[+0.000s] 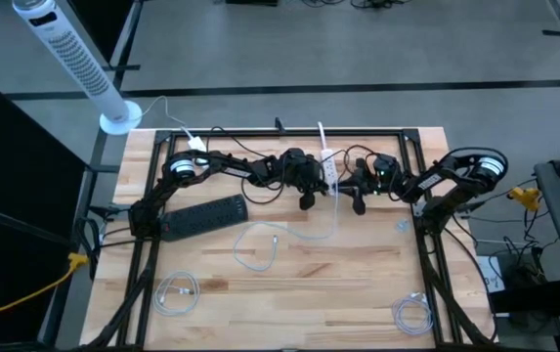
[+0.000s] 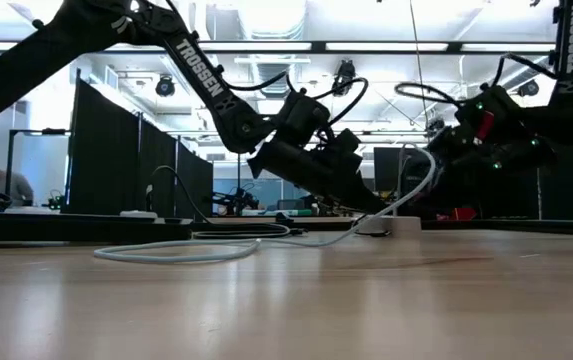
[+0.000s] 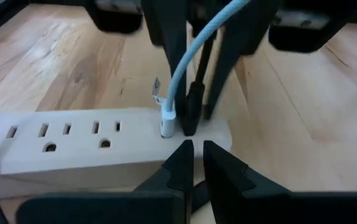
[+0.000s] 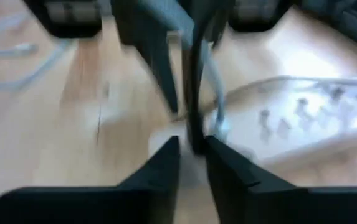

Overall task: Insert USB
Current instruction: Insert the black USB cable into the right white outlet, then insert the left white USB cable into the white charger adapter

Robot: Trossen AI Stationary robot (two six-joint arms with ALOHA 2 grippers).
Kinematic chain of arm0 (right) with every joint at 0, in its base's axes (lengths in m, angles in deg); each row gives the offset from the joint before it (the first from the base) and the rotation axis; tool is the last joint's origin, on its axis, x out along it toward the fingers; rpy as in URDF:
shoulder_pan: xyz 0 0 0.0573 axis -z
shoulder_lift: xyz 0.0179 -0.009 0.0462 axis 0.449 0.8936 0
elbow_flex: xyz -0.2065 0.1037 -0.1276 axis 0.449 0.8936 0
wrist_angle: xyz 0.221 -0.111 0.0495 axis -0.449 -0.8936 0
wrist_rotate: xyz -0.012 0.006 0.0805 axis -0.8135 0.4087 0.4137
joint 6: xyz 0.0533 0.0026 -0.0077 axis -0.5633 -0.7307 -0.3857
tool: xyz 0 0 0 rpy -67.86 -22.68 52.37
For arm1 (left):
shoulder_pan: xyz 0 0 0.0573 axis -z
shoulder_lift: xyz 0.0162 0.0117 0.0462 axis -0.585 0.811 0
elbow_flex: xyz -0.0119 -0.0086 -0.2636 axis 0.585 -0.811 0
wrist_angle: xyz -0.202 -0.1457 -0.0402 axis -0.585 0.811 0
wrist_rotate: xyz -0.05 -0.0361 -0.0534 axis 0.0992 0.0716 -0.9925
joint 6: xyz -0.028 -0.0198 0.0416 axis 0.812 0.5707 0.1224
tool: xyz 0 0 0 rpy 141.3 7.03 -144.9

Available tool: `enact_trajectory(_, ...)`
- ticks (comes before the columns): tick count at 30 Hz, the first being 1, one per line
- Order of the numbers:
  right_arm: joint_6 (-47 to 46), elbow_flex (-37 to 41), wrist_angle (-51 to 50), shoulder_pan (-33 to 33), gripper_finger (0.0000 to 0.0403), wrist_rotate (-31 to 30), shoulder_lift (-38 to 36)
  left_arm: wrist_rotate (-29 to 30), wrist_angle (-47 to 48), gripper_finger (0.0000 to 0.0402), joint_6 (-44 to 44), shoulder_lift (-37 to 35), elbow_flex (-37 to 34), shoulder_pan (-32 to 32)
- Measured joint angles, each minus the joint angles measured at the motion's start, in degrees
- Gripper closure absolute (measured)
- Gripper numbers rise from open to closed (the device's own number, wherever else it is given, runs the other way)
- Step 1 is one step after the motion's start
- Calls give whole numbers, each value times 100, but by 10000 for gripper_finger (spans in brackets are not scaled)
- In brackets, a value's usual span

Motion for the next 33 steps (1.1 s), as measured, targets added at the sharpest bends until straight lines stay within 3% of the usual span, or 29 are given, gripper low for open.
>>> enact_trajectory(7,63,-164,-1204,-27,214,74,-881,199,987,377,-200,-309,0,15)
enact_trajectory(11,112,-445,-2865,-120,189,-250,-1552,789,1936,377,-600,-675,0,100)
enact_trajectory(17,463,-1322,-5699,-639,192,-1434,-2392,1064,2850,377,-1003,-1082,-14,262)
enact_trajectory(21,137,-1767,-6024,-1201,204,-1483,-2660,1060,2942,377,-1161,-1173,-111,494)
enact_trajectory(26,-370,-2248,-7158,-1927,211,-1939,-2757,1059,2885,377,-1178,-1327,-349,673)
enact_trajectory(33,-1826,-2522,-7980,-2753,213,-1909,-2875,1128,1622,377,-1098,-1529,-864,1009)
